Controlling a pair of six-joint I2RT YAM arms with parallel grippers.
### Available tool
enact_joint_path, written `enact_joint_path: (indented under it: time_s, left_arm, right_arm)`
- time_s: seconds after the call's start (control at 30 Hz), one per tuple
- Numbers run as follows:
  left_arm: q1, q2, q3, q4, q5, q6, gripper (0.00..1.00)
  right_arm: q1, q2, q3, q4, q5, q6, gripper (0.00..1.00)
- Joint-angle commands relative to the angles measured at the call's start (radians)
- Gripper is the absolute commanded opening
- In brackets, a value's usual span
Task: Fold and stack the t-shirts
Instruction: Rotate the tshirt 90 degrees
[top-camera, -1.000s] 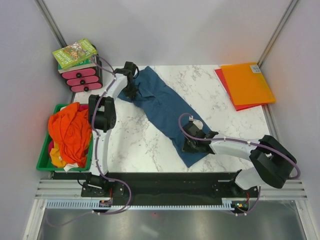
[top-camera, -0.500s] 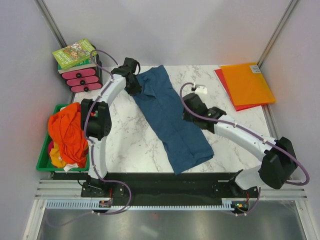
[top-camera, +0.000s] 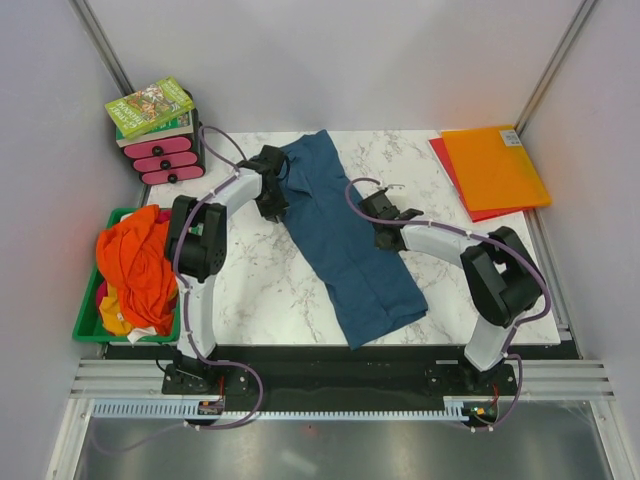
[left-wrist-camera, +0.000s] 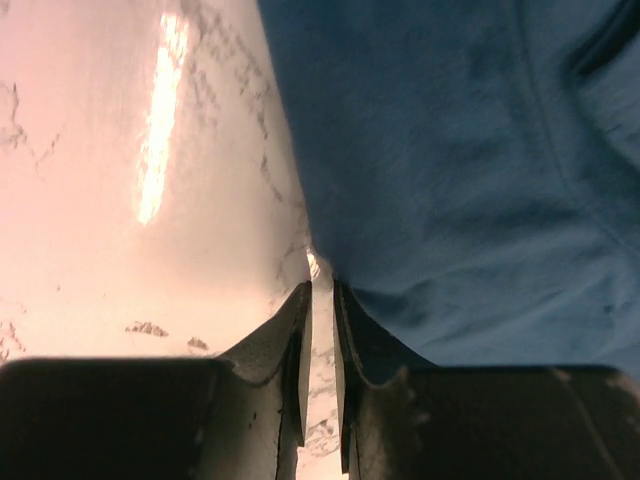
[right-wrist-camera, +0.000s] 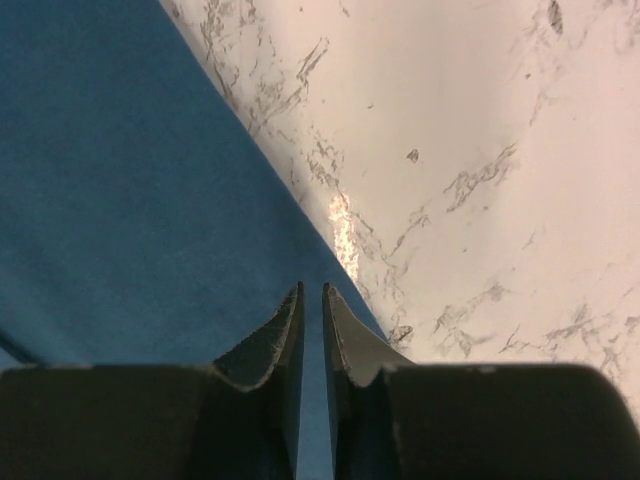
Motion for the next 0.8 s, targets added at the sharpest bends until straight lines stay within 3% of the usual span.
enact_joint_path:
  time_s: [0.0, 0.23, 0.43, 0.6, 0.77]
  left_arm:
    - [0.002, 0.078, 0.087, 0.006, -0.051, -0.007, 0.20]
    - [0.001, 0.241, 0.343, -0.129, -0.090, 0.043, 0.20]
    - [-0.001, 0.347, 0.607, -0.187, -0.100, 0.091, 0.22]
    - [-0.001, 0.379, 0.703, -0.189, -0.088, 0.117, 0.24]
    - [0.007, 0.325, 0.669, -0.192, -0.137, 0.085, 0.25]
  right_arm:
    - [0.001, -0.019, -0.041, 0.039, -0.044, 0.043, 0.19]
    - [0.024, -0.089, -0.228, 0.076, -0.171, 0.120, 0.19]
    - [0.183, -0.076, -0.320, 0.131, -0.237, 0.225, 0.19]
    - [0.286, 0.005, -0.277, 0.158, -0.279, 0.272, 0.19]
    - [0.233, -0.065, -0.196, 0.078, -0.142, 0.201, 0.23]
